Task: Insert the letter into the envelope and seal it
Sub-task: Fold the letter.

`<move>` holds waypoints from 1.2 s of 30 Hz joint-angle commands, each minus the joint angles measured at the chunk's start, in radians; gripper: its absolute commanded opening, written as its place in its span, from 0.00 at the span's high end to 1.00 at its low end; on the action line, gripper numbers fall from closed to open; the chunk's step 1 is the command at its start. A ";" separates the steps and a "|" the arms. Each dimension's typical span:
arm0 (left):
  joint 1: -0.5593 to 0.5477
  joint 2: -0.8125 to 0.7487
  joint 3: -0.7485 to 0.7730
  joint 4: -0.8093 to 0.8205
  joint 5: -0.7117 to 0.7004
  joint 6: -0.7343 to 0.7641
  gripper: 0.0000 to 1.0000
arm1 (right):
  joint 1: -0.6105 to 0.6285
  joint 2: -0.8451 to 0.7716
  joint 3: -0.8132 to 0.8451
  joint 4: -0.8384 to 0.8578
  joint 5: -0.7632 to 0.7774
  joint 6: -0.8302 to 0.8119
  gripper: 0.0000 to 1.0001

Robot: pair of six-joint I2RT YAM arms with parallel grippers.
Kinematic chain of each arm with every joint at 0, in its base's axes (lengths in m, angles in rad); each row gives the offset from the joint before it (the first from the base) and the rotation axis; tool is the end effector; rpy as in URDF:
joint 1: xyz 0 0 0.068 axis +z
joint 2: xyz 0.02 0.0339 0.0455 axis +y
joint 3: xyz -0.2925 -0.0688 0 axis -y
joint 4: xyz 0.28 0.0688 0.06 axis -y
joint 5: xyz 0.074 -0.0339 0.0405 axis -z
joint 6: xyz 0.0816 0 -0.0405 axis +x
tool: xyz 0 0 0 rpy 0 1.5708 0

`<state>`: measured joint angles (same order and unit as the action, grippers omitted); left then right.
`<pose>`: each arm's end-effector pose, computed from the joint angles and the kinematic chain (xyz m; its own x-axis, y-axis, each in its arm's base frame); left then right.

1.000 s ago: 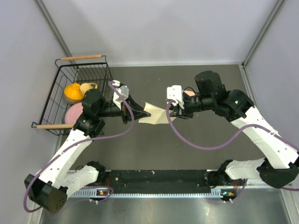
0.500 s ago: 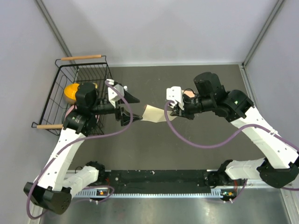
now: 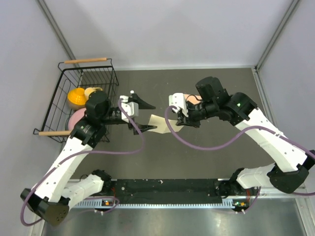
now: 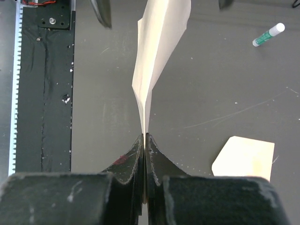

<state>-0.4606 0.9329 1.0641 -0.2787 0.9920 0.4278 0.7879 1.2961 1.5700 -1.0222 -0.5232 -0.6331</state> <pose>0.1783 -0.1647 0.4272 0.2888 0.1100 -0.9510 0.9507 0.0839 0.2984 0.1827 0.2414 0.4301 0.1292 -0.5968 -0.7920 -0.9872 -0.0021 -0.1595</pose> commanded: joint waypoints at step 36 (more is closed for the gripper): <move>0.046 0.014 -0.073 0.161 0.034 -0.149 1.00 | -0.104 -0.041 0.028 -0.118 -0.047 0.032 0.52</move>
<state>-0.4213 0.9707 1.0016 -0.1776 0.9344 0.2577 0.6914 1.2984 1.5669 -1.0954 -0.4973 -0.6003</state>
